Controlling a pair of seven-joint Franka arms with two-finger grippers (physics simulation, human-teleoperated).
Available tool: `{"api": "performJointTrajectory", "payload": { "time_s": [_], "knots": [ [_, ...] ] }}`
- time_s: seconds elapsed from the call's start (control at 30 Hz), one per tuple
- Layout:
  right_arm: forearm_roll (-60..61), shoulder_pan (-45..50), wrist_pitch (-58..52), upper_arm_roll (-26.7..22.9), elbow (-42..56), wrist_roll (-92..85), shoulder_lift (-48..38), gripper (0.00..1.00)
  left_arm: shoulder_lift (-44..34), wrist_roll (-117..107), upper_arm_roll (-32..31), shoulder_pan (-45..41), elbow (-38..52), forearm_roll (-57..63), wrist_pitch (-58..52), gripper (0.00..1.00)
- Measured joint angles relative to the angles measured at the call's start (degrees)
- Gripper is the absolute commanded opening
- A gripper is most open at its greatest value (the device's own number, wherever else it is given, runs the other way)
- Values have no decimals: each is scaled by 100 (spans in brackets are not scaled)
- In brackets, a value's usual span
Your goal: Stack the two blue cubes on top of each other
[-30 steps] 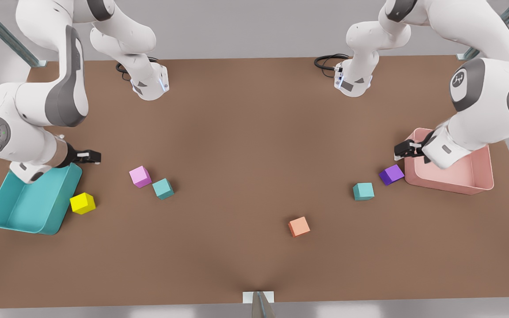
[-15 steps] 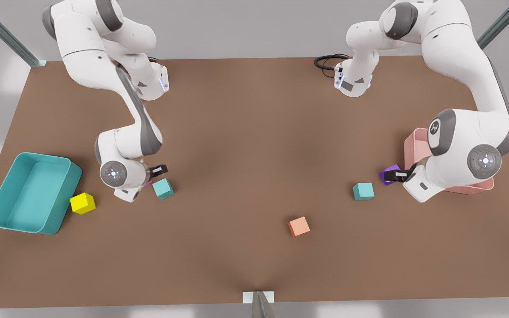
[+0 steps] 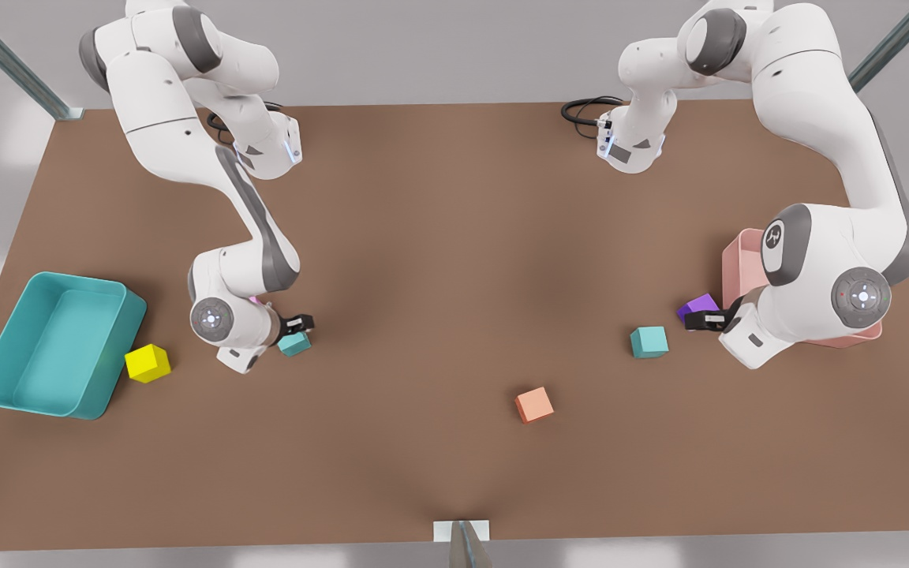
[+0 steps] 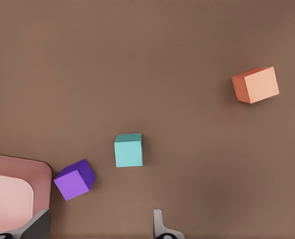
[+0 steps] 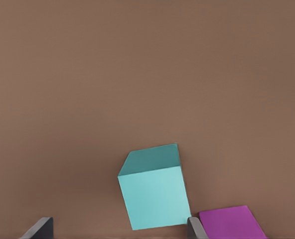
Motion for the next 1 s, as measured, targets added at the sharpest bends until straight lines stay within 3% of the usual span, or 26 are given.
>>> {"api": "performJointTrajectory", "payload": {
  "time_s": [1.0],
  "knots": [
    [-432, 45, 468, -109, -93, -320, 603, 100, 54, -250, 2, -3, 6, 31, 7, 100]
  ]
}}
